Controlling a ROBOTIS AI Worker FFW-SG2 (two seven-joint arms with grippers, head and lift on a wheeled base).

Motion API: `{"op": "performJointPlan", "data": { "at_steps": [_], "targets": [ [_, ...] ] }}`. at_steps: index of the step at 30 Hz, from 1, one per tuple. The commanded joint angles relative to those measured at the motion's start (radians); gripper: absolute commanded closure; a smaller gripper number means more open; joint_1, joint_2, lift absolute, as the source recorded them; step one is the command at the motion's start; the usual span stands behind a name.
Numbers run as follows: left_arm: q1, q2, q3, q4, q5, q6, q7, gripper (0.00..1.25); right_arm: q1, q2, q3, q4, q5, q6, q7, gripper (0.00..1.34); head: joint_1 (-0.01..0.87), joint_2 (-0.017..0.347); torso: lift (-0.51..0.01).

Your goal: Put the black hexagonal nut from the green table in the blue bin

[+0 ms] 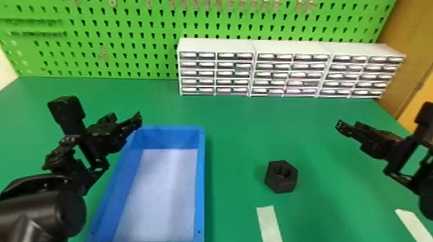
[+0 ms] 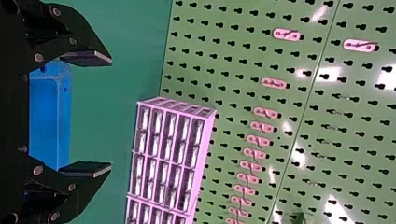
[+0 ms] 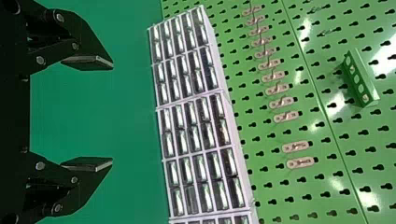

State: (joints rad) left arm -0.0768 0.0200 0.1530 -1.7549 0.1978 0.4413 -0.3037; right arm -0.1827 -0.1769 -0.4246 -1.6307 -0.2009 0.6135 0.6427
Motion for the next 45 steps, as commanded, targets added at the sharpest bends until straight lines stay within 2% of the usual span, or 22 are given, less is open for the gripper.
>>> {"op": "performJointPlan", "data": {
  "at_steps": [1, 45],
  "targets": [
    [0.000, 0.000, -0.001, 0.000, 0.000, -0.001, 0.000, 0.45, -0.001, -0.001, 0.004, 0.000, 0.000, 0.000, 0.000, 0.53, 0.691, 0.009, -0.097],
    [-0.001, 0.000, -0.001, -0.003, 0.002, -0.001, 0.000, 0.45, -0.011, -0.009, 0.012, 0.000, 0.003, 0.000, 0.000, 0.52, 0.691, 0.009, -0.097]
  ]
}}
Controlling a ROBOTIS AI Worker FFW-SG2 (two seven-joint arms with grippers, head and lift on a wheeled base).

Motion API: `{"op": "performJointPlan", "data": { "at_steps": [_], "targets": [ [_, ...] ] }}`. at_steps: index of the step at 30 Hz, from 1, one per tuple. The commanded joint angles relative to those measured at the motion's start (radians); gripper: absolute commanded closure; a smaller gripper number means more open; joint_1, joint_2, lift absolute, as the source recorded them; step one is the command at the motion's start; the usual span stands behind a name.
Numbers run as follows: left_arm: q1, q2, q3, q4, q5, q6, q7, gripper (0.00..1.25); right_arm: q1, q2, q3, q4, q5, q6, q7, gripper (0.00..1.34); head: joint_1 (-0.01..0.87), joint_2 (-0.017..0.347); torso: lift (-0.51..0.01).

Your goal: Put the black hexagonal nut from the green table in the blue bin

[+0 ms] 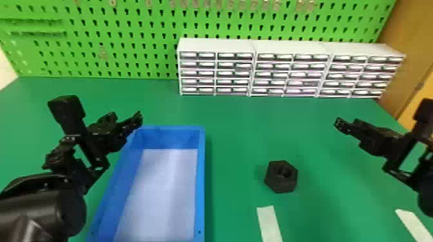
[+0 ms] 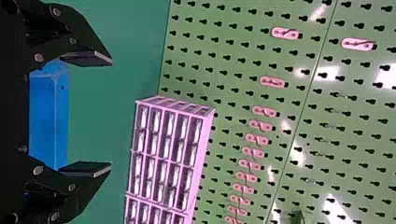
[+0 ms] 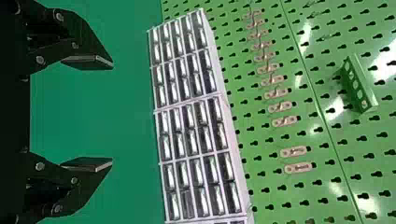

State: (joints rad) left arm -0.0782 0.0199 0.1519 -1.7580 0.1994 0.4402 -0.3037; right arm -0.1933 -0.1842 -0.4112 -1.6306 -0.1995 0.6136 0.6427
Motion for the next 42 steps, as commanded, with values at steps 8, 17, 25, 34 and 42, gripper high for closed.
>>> {"op": "performJointPlan", "data": {
  "at_steps": [8, 17, 25, 34, 42],
  "targets": [
    [0.002, 0.000, 0.002, 0.000, 0.000, 0.000, 0.000, 0.45, 0.000, -0.003, -0.001, 0.000, 0.002, 0.000, 0.000, 0.52, 0.691, 0.009, -0.097],
    [0.003, 0.000, 0.005, 0.000, 0.000, 0.000, 0.000, 0.45, -0.006, -0.017, -0.017, 0.000, 0.011, 0.005, 0.000, 0.52, 0.691, 0.009, -0.097],
    [0.006, 0.000, 0.008, -0.002, 0.000, 0.000, 0.000, 0.45, -0.069, -0.077, -0.014, -0.011, 0.015, 0.160, 0.000, 0.52, 0.691, 0.009, -0.097],
    [0.005, 0.000, 0.006, -0.002, 0.000, 0.000, 0.000, 0.45, -0.183, -0.126, 0.063, -0.015, 0.115, 0.390, -0.002, 0.52, 0.691, 0.009, -0.097],
    [0.005, 0.000, 0.003, -0.002, 0.000, 0.000, 0.000, 0.45, -0.241, -0.126, 0.150, -0.015, 0.161, 0.515, -0.002, 0.52, 0.691, 0.009, -0.097]
  ]
}}
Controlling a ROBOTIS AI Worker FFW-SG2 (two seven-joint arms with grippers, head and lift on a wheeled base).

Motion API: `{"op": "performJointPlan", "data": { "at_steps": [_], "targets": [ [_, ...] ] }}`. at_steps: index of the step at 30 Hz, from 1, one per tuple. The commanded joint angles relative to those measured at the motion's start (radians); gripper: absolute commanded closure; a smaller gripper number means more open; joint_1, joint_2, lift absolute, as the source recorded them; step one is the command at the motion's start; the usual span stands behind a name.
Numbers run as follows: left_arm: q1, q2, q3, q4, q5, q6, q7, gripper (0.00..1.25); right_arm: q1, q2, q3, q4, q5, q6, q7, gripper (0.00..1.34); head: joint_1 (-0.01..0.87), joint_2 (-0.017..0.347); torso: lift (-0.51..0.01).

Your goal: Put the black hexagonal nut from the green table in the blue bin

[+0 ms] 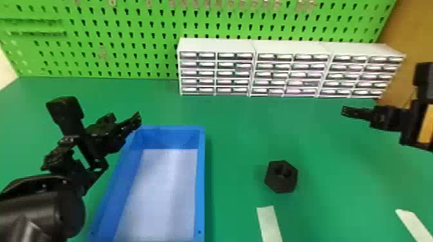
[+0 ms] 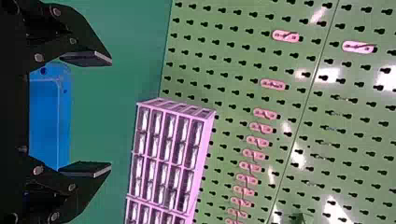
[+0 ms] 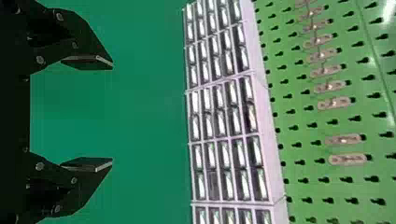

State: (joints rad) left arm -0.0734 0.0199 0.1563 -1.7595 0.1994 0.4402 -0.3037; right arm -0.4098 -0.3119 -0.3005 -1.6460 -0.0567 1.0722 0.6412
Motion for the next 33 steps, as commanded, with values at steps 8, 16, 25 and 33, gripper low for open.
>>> {"op": "performJointPlan", "data": {
  "at_steps": [8, 16, 25, 33],
  "targets": [
    [0.004, 0.000, 0.003, -0.002, 0.000, 0.000, 0.000, 0.45, -0.066, 0.014, 0.141, -0.005, 0.026, 0.192, 0.002, 0.52, 0.691, 0.009, -0.097],
    [0.006, 0.000, 0.003, -0.002, 0.000, 0.000, 0.000, 0.45, -0.090, 0.028, 0.236, -0.075, 0.140, 0.339, 0.002, 0.52, 0.691, 0.009, -0.097],
    [0.006, 0.000, 0.003, -0.003, 0.000, 0.000, 0.000, 0.45, -0.089, 0.030, 0.305, -0.113, 0.216, 0.456, 0.005, 0.52, 0.691, 0.009, -0.097],
    [0.003, 0.000, 0.002, -0.003, 0.000, 0.000, 0.000, 0.45, -0.078, 0.034, 0.351, -0.113, 0.230, 0.500, 0.006, 0.52, 0.691, 0.009, -0.097]
  ]
}}
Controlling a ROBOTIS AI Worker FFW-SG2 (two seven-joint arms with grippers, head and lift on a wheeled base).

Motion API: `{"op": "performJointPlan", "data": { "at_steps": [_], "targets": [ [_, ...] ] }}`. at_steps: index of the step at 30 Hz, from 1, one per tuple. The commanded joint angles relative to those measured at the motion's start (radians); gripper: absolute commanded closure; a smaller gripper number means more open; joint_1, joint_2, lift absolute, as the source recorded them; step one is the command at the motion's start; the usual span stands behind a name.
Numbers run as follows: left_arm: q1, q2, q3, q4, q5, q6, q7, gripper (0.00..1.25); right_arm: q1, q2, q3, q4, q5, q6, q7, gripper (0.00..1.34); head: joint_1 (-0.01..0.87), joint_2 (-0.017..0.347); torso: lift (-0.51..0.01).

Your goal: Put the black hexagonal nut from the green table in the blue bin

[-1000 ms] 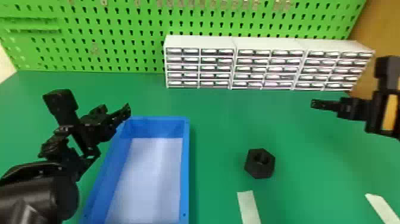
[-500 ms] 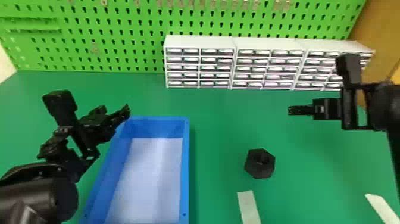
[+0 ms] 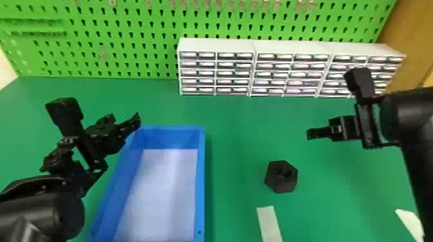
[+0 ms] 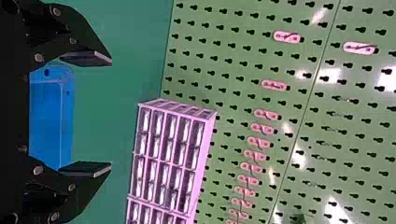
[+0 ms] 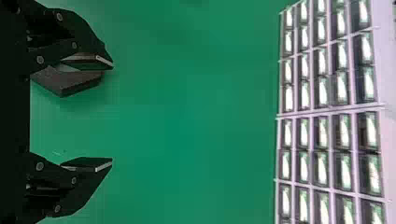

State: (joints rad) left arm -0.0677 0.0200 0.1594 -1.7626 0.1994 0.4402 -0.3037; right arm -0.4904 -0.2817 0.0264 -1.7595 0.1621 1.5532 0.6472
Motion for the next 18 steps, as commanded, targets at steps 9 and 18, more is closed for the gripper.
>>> {"op": "performJointPlan", "data": {
  "at_steps": [9, 18],
  "targets": [
    [-0.009, 0.000, -0.004, 0.000, -0.003, 0.000, 0.000, 0.45, 0.021, 0.038, 0.026, 0.002, 0.060, 0.019, 0.000, 0.52, 0.691, 0.009, -0.097],
    [-0.012, 0.000, -0.006, 0.000, -0.005, 0.000, 0.000, 0.45, 0.015, 0.059, 0.049, 0.035, 0.068, 0.014, 0.000, 0.52, 0.691, 0.009, -0.097]
  ]
}}
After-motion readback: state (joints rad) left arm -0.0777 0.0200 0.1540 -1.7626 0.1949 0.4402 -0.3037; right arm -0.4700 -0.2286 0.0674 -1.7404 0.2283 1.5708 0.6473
